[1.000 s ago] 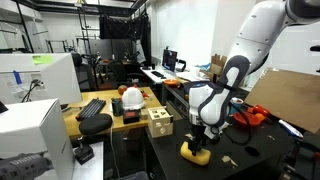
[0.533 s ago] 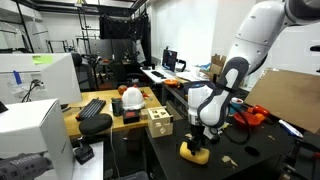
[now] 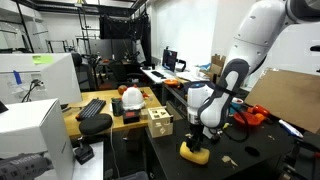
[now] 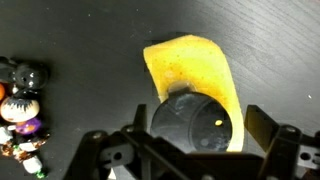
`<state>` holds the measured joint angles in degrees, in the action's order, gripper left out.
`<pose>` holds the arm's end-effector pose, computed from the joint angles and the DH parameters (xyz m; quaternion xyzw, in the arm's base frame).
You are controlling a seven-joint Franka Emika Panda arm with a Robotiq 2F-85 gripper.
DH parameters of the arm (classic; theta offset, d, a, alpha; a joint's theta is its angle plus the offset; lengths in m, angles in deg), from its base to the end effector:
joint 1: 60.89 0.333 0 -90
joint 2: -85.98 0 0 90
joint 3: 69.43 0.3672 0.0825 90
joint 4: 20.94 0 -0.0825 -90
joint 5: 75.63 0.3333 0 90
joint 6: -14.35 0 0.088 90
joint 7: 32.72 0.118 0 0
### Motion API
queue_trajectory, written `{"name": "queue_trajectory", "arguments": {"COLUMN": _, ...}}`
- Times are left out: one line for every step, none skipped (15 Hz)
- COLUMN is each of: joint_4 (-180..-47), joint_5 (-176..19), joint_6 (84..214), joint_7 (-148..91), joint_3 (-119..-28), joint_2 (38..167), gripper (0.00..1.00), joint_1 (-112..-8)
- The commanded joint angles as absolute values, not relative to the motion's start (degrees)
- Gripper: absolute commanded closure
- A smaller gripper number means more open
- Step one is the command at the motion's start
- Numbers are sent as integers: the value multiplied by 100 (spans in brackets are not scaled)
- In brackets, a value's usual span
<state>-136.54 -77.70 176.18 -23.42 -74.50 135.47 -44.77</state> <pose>0.5687 0.1142 0.0867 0.9977 0.0471 -0.0201 0.0434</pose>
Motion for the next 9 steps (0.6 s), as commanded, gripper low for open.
{"name": "queue_trajectory", "arguments": {"joint_4": -13634, "joint_5": -7901, "joint_6": 17758, "joint_7": -2212, "joint_3": -7561, "joint_2": 13599, "gripper": 0, "joint_1": -4356}}
{"name": "queue_trajectory", "arguments": {"joint_4": -13629, "joint_5": -7898, "joint_6": 17757, "joint_7": -2222, "joint_3": -7555, "joint_2": 13611, "gripper": 0, "joint_1": -4361}}
{"name": "queue_trajectory", "arguments": {"joint_4": -13626, "joint_5": -7897, "joint_6": 17761, "joint_7": -2227, "joint_3": -7552, "joint_2": 13622, "gripper": 0, "joint_1": -4364}}
{"name": "queue_trajectory", "arguments": {"joint_4": -13622, "joint_5": -7897, "joint_6": 17779, "joint_7": -2234, "joint_3": -7549, "joint_2": 13645, "gripper": 0, "joint_1": -4368}}
{"name": "queue_trajectory", "arguments": {"joint_4": -13618, "joint_5": -7897, "joint_6": 17786, "joint_7": -2239, "joint_3": -7548, "joint_2": 13664, "gripper": 0, "joint_1": -4371}}
{"name": "queue_trajectory", "arguments": {"joint_4": -13610, "joint_5": -7905, "joint_6": 17816, "joint_7": -2229, "joint_3": -7566, "joint_2": 13692, "gripper": 0, "joint_1": -4351}}
{"name": "queue_trajectory", "arguments": {"joint_4": -13607, "joint_5": -7917, "joint_6": 17854, "joint_7": -2218, "joint_3": -7593, "joint_2": 13716, "gripper": 1, "joint_1": -4322}}
{"name": "queue_trajectory", "arguments": {"joint_4": -13617, "joint_5": -7941, "joint_6": 17926, "joint_7": -2211, "joint_3": -7634, "joint_2": 13733, "gripper": 26, "joint_1": -4274}}
{"name": "queue_trajectory", "arguments": {"joint_4": -13628, "joint_5": -7948, "joint_6": 18013, "joint_7": -2197, "joint_3": -7671, "joint_2": 13749, "gripper": 26, "joint_1": -4233}}
